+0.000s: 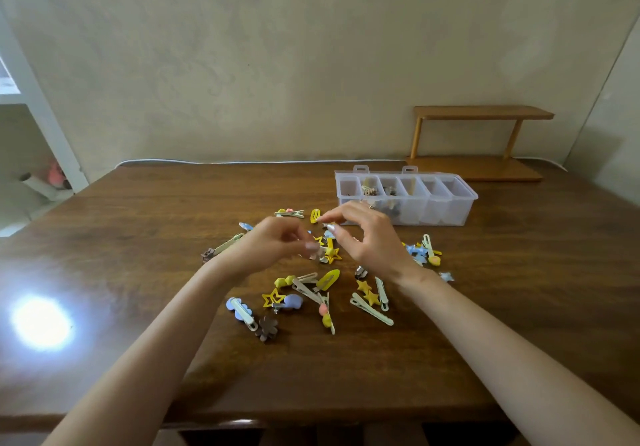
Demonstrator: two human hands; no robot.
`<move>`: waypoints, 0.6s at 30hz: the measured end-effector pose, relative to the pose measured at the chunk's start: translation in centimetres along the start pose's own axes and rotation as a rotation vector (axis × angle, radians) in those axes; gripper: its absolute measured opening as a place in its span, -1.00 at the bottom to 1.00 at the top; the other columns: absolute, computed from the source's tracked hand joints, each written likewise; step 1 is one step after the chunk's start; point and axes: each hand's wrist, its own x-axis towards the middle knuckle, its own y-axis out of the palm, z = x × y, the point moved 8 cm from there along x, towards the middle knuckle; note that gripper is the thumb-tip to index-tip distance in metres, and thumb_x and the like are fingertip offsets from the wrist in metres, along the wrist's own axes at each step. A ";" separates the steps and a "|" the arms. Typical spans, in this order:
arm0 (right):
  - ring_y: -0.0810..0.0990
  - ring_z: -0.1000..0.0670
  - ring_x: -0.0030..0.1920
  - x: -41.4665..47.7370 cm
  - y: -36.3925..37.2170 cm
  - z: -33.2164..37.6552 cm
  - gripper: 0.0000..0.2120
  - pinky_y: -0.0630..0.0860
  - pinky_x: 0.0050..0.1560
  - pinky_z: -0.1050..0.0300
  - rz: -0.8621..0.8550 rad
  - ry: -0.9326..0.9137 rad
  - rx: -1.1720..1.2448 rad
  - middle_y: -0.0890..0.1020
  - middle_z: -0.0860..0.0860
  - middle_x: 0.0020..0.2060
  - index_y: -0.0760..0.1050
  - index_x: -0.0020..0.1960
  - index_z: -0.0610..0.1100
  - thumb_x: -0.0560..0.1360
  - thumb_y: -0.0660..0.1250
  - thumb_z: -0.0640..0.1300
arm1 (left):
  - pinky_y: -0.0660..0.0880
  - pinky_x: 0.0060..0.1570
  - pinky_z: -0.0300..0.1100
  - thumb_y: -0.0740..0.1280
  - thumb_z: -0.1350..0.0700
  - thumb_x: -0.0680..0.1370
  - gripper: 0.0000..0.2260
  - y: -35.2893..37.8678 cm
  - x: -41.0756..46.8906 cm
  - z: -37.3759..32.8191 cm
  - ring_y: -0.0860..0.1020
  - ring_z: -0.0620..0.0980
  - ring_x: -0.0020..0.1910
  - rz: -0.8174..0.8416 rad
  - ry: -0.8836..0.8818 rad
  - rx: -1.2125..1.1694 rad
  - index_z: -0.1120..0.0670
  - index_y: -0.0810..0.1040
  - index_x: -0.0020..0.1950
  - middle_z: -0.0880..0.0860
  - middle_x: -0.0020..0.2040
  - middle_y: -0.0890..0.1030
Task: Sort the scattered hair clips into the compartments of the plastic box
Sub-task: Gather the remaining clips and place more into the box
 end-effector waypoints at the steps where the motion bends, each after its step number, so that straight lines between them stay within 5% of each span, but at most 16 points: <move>1: 0.55 0.11 0.01 -0.1 0.0 0.2 -0.76 0.50 0.07 0.09 0.015 -0.002 0.044 0.63 0.02 -0.05 0.58 0.08 -0.10 0.47 0.23 -0.20 | 0.48 -0.11 -0.17 0.38 0.10 0.49 -0.86 -0.8 0.3 0.2 0.57 -0.06 -0.17 -0.096 -0.024 -0.063 0.19 0.56 -0.13 0.12 -0.12 0.67; 3: 0.56 0.09 0.00 -0.3 0.1 0.7 -0.65 0.53 0.02 0.13 0.044 -0.027 0.083 0.60 0.00 -0.03 0.52 0.18 -0.07 0.44 0.23 -0.28 | 0.53 -0.09 -0.11 0.37 0.11 0.50 -0.85 -1.3 0.8 0.4 0.59 -0.01 -0.15 -0.205 -0.057 -0.194 0.20 0.53 -0.13 0.11 -0.17 0.66; 5: 0.55 0.09 -0.05 -0.4 0.3 1.0 -0.59 0.54 -0.06 0.20 0.050 -0.059 0.052 0.57 0.00 -0.03 0.48 0.23 -0.05 0.42 0.26 -0.30 | 0.57 -0.18 -0.26 0.35 0.14 0.51 -0.89 -0.9 1.2 0.3 0.63 -0.06 -0.17 -0.217 -0.069 -0.291 0.19 0.52 -0.13 0.07 -0.20 0.65; 8: 0.55 0.13 -0.11 -0.3 0.0 0.7 -0.69 0.54 -0.11 0.22 -0.003 -0.076 0.012 0.53 0.03 -0.07 0.53 0.15 -0.06 0.42 0.38 -0.24 | 0.53 -0.28 -0.38 0.32 0.18 0.53 -0.91 0.0 1.6 0.2 0.64 -0.12 -0.25 -0.207 -0.082 -0.352 0.20 0.54 -0.10 0.07 -0.22 0.64; 13: 0.56 0.11 -0.17 -0.3 -0.6 -0.4 -0.83 0.57 -0.15 0.11 -0.074 -0.080 -0.051 0.56 0.03 -0.13 0.57 -0.01 -0.11 0.41 0.46 -0.16 | 0.59 -0.05 -0.26 0.23 0.22 0.58 -0.82 1.1 1.8 0.2 0.64 0.06 -0.07 -0.198 -0.072 -0.393 0.25 0.58 0.08 0.21 -0.07 0.65; 18: 0.58 0.07 -0.18 0.2 -1.4 -0.9 -0.87 0.57 -0.17 0.11 -0.116 -0.071 -0.075 0.60 0.01 -0.15 0.57 -0.04 -0.13 0.44 0.44 -0.15 | 0.57 0.06 -0.18 0.25 0.14 0.58 -0.79 1.5 1.9 -1.1 0.65 -0.03 0.01 -0.147 -0.013 -0.353 0.12 0.56 0.19 0.10 0.03 0.67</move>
